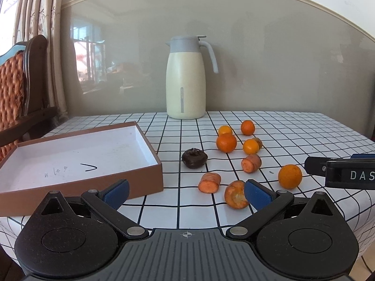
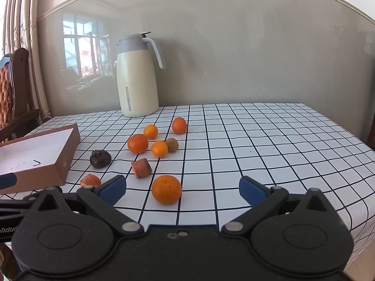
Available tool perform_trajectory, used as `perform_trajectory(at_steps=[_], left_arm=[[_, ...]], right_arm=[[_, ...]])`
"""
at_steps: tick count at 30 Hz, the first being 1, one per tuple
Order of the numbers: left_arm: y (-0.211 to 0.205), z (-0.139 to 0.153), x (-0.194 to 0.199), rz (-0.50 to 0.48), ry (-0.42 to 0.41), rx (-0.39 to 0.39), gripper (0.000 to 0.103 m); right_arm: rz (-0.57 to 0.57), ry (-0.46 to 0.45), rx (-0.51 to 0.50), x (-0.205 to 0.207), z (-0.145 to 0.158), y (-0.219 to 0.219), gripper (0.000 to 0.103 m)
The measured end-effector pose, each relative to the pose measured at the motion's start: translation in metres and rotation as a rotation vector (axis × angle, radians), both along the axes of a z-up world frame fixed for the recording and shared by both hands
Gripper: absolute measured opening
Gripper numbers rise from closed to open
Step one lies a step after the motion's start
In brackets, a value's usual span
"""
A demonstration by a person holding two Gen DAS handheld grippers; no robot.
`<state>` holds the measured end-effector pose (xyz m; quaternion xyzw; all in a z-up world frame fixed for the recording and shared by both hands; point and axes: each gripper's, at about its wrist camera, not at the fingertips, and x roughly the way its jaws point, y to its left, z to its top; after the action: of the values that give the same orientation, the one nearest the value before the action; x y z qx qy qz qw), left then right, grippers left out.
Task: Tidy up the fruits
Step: 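Grasp the cut carrot piece with the left tool while the right tool grasps a mandarin orange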
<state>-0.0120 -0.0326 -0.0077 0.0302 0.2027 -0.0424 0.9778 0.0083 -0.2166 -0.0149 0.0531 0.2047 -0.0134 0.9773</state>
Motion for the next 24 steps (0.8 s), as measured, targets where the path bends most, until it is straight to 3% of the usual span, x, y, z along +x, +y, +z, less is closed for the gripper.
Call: perform_trajectory(at_steps=[12,14,15,20,24], left_arm=[[-0.034,-0.014,0.004,-0.062,0.014,0.057,0.103],[-0.039,-0.017,0.007,-0.056,0.020,0.064,0.092],[-0.041,-0.020,0.010,-0.053,0.035,0.066,0.081],[-0.045,-0.031,0.024,-0.031,0.084,0.033,0.074],[-0.052,-0.033,0.028,-0.046,0.085,0.029,0.061]], right_arm=[[-0.003,0.022,0.017,0.005,-0.005,-0.009,0.097],[-0.002,0.026,0.022,0.007,-0.006,-0.009,0.097],[-0.002,0.026,0.023,0.007,-0.006,-0.009,0.097],[-0.004,0.030,0.029,0.011,-0.007,-0.010,0.096],[0.005,0.042,0.033,0.018,-0.010,-0.012,0.088]])
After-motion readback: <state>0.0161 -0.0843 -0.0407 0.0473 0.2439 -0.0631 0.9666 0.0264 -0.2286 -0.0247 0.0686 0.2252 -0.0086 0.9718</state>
